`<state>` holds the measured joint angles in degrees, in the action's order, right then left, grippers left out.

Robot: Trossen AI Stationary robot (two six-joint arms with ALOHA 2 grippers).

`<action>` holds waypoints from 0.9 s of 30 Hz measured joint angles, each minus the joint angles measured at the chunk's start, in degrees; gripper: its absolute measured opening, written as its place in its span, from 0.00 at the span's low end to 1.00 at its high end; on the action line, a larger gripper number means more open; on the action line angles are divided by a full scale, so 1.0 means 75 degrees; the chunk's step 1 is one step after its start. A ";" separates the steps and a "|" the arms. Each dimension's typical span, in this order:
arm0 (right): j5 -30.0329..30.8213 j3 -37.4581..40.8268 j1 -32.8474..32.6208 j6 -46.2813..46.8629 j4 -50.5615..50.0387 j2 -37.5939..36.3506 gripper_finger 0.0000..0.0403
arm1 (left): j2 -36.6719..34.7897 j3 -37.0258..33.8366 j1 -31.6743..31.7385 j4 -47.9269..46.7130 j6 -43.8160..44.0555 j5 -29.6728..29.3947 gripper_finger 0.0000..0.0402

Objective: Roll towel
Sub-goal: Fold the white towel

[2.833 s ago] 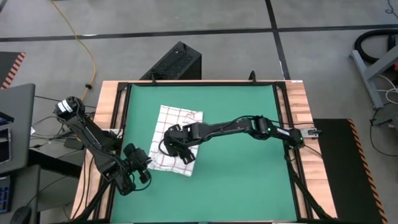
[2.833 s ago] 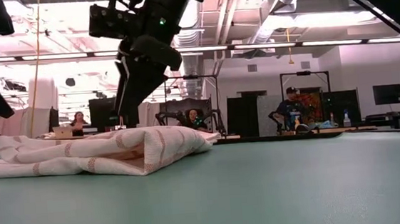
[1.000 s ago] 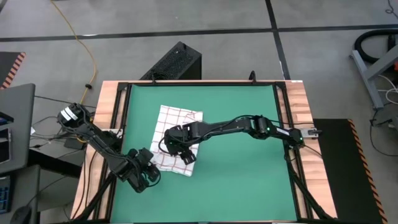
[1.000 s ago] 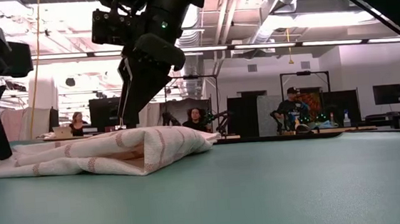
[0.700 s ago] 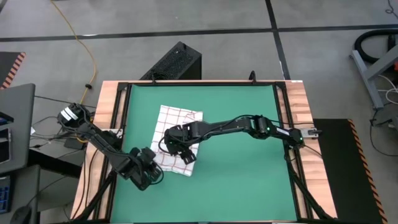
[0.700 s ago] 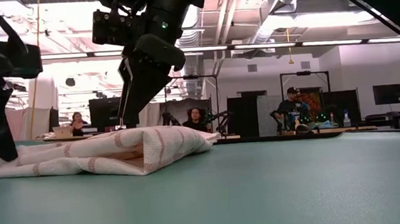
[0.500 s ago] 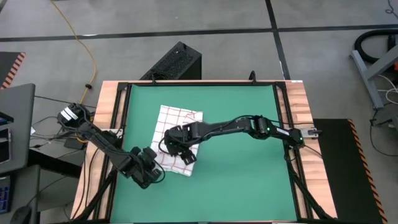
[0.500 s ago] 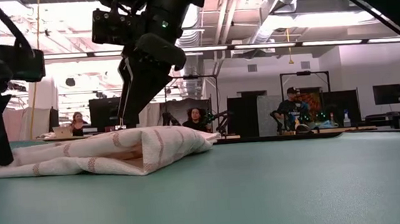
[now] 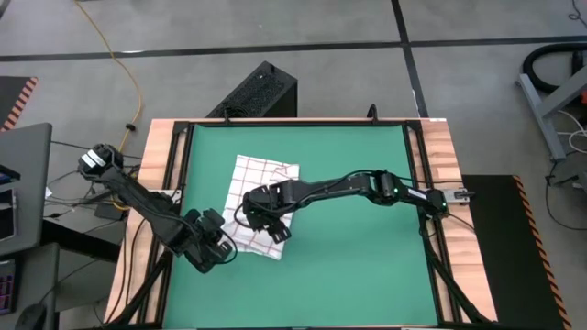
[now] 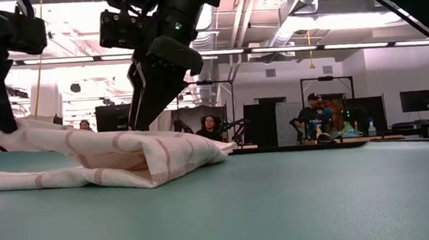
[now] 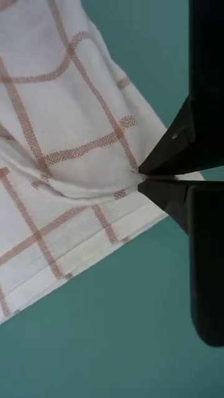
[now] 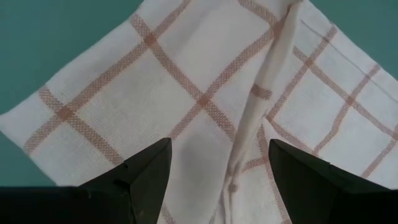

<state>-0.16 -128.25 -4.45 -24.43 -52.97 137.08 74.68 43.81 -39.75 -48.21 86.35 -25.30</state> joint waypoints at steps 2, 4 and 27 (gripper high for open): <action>0.0000 0.0000 0.0001 0.0000 -0.0014 0.0000 0.72 | 0.0053 -0.0001 -0.0091 0.0005 0.0139 0.0001 0.00; 0.0000 0.0000 -0.0002 0.0003 -0.0066 0.0000 0.72 | 0.0054 -0.0023 -0.0193 -0.0018 0.0312 -0.0003 0.00; -0.0310 0.0000 0.0197 -0.0262 -0.0382 -0.0006 0.72 | 0.0049 -0.0181 -0.0876 -0.0839 0.1482 0.0426 0.00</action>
<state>-2.49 -128.25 -2.97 -26.39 -55.83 137.03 75.05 42.46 -46.32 -54.50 97.47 -22.10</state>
